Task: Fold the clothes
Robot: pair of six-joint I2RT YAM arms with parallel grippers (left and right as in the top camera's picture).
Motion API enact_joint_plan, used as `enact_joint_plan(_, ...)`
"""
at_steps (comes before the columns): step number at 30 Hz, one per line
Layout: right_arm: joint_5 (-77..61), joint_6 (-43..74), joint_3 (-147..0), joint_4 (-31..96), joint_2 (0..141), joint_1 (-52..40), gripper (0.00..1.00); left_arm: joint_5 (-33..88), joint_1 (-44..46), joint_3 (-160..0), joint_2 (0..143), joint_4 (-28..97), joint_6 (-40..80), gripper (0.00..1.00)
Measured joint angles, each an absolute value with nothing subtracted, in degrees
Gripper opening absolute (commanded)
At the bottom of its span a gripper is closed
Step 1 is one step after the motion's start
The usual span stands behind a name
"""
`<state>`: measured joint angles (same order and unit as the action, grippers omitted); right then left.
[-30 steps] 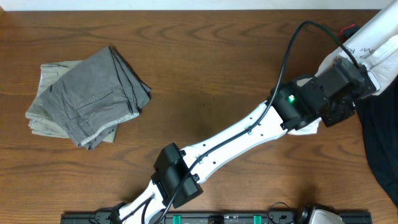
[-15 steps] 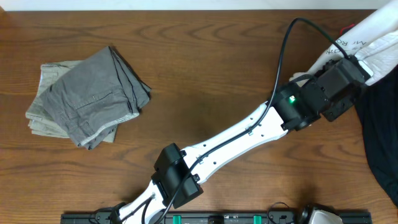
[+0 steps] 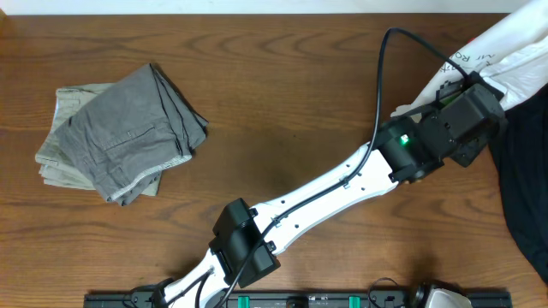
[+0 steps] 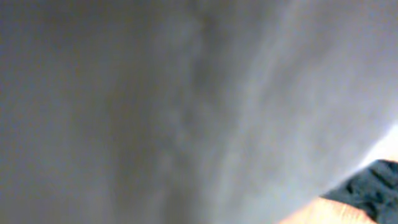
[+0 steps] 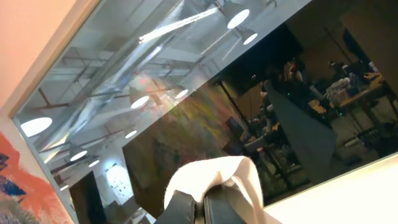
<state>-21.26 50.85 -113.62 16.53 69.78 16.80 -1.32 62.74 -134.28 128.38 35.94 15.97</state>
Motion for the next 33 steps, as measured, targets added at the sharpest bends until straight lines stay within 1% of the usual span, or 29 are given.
enact_joint_plan(3, -21.3, 50.9, -113.6, 16.6, 69.8, 16.8, 0.01, -1.8, 62.7, -134.3, 128.4, 37.0, 14.5, 0.06)
enact_joint_plan(5, -21.3, 50.9, -113.6, 17.3, 69.8, 16.8, 0.01, -2.2, 62.8, -134.3, 128.4, 39.9, 13.5, 0.06)
enact_joint_plan(12, -20.0, 48.5, -113.7, 27.3, 70.0, 16.8, 0.02, -4.1, 62.7, -133.9, 126.1, 60.6, 10.5, 0.06)
enact_joint_plan(16, -17.0, 46.6, -113.7, 31.6, 71.0, 16.8, 0.02, -4.5, 62.7, -133.5, 119.0, 71.7, 8.5, 0.06)
enact_joint_plan(19, -15.4, 45.5, -113.8, 34.2, 72.6, 17.4, 0.02, -6.1, 62.7, -133.5, 110.4, 79.9, 7.3, 0.06)
enact_joint_plan(22, -14.2, 44.3, -113.9, 37.1, 74.9, 18.9, 0.02, -10.8, 62.7, -133.6, 101.3, 86.5, 7.2, 0.06)
enact_joint_plan(27, -13.5, 40.4, -113.9, 41.4, 79.0, 19.8, 0.02, -19.5, 61.4, -133.8, 90.7, 89.6, 7.2, 0.06)
enact_joint_plan(33, -18.0, 29.4, -113.9, 48.9, 81.2, 19.8, 0.02, -28.8, 53.7, -133.8, 82.6, 88.4, 6.0, 0.06)
